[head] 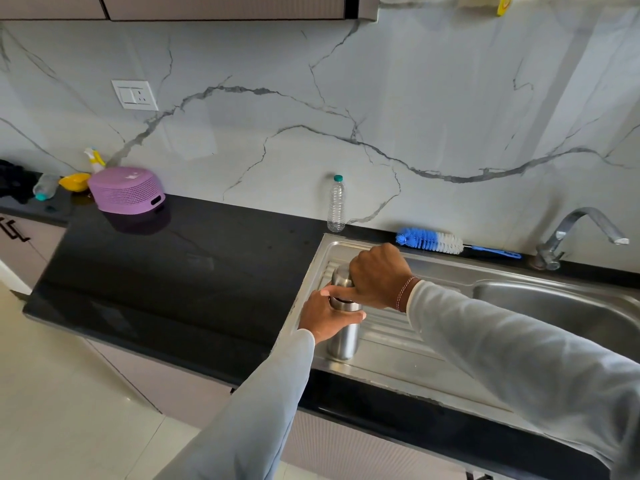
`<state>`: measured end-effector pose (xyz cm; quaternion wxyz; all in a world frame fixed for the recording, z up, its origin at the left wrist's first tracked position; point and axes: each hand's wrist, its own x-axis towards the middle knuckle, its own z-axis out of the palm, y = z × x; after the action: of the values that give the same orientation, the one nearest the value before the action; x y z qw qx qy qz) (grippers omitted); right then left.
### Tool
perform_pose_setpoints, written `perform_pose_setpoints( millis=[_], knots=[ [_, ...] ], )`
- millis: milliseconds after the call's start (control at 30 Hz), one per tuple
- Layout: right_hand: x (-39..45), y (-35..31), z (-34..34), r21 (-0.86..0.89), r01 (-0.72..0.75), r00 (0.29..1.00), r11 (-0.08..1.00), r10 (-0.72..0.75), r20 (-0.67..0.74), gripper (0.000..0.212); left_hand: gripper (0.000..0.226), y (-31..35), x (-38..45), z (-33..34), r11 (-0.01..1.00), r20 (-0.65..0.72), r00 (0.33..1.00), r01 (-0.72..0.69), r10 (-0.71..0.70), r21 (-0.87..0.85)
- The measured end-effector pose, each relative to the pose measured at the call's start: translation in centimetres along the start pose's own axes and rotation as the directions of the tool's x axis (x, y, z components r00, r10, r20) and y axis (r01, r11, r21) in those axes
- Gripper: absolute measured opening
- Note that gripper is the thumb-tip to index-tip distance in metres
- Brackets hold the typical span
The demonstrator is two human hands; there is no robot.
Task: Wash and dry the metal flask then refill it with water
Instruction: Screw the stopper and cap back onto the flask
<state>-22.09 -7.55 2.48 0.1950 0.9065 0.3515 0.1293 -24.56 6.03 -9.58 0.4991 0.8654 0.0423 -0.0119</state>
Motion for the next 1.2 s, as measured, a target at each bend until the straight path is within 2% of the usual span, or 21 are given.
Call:
perform_pose_setpoints(
  millis=[67, 100, 133, 200, 233, 300, 433, 600, 667, 733, 800, 900, 967, 1033, 1133, 1200],
  knots=[
    [-0.1, 0.3, 0.3, 0.019, -0.018, 1.0, 1.0, 0.018, -0.021, 0.081, 0.035, 0.0, 0.0, 0.0, 1.0, 0.005, 1.0, -0.012, 0.012, 0.007],
    [-0.1, 0.6, 0.7, 0.029, 0.013, 0.997, 1.0, -0.011, -0.079, 0.085, 0.037, 0.0, 0.1, -0.1, 1.0, 0.014, 1.0, -0.017, 0.017, 0.014],
    [0.1, 1.0, 1.6, 0.036, 0.098, 0.986, 0.995, -0.092, -0.142, 0.087, 0.04, 0.0, 0.2, -0.1, 1.0, 0.026, 0.999, -0.021, 0.021, 0.022],
    [0.5, 2.0, 3.0, 0.083, 0.314, 0.946, 0.946, -0.305, -0.114, 0.079, 0.045, 0.0, 0.3, 0.0, 1.0, 0.036, 0.999, -0.015, 0.014, 0.024],
    [0.5, 2.5, 3.2, 0.12, 0.373, 0.927, 0.92, -0.365, -0.084, 0.072, 0.049, 0.0, 0.3, 0.0, 1.0, 0.032, 0.999, -0.004, 0.004, 0.017],
    [0.4, 2.7, 3.3, 0.102, 0.388, 0.92, 0.916, -0.379, -0.103, 0.064, 0.053, -0.1, 0.5, 0.1, 1.0, 0.025, 1.0, -0.004, 0.004, 0.018],
    [0.6, 0.9, 2.7, -0.086, 0.236, 0.958, 0.968, -0.246, -0.147, 0.077, 0.05, -0.3, 0.6, 0.1, 0.999, 0.042, 0.999, -0.024, 0.022, 0.043],
    [0.6, -0.4, 1.5, -0.056, 0.019, 0.989, 0.998, -0.027, -0.149, 0.081, 0.03, -0.3, 0.6, 0.1, 1.0, 0.007, 1.0, 0.004, -0.004, -0.008],
    [0.1, -0.9, 1.3, -0.012, -0.096, 0.992, 0.995, 0.095, -0.084, 0.081, 0.037, -0.2, 0.6, 0.2, 1.0, 0.002, 1.0, 0.018, -0.018, -0.018],
    [0.1, -1.4, 1.2, 0.068, -0.187, 0.982, 0.98, 0.189, -0.022, 0.079, 0.052, -0.5, 0.7, 0.3, 1.0, 0.002, 1.0, 0.019, -0.019, -0.014],
    [0.0, -1.1, 0.6, 0.046, -0.2, 0.98, 0.979, 0.199, 0.01, 0.085, 0.056, -0.8, 0.7, 0.4, 1.0, -0.002, 1.0, 0.018, -0.018, -0.012],
    [-0.4, 0.1, 0.5, -0.017, -0.043, 0.998, 0.999, 0.043, -0.039, 0.087, 0.034, -0.6, 0.5, 0.4, 1.0, 0.014, 1.0, -0.007, 0.007, -0.004],
    [-0.4, 1.1, 1.2, -0.015, 0.14, 0.986, 0.99, -0.141, -0.088, 0.08, 0.038, -0.3, 0.5, 0.2, 1.0, 0.039, 0.999, -0.024, 0.024, 0.008],
    [0.0, 2.1, 1.8, 0.05, 0.289, 0.956, 0.956, -0.285, -0.072, 0.074, 0.042, -0.4, 0.5, 0.2, 1.0, 0.037, 0.999, -0.017, 0.017, -0.001],
    [0.7, 2.4, 2.2, 0.103, 0.323, 0.946, 0.941, -0.317, -0.073, 0.07, 0.048, -0.4, 0.5, 0.3, 0.999, 0.03, 0.999, -0.03, 0.029, 0.023],
    [1.0, 2.1, 2.0, 0.017, 0.324, 0.942, 0.946, -0.32, -0.104, 0.075, 0.055, -0.3, 0.5, 0.4, 0.999, 0.013, 1.0, -0.027, 0.026, 0.029]
  ],
)
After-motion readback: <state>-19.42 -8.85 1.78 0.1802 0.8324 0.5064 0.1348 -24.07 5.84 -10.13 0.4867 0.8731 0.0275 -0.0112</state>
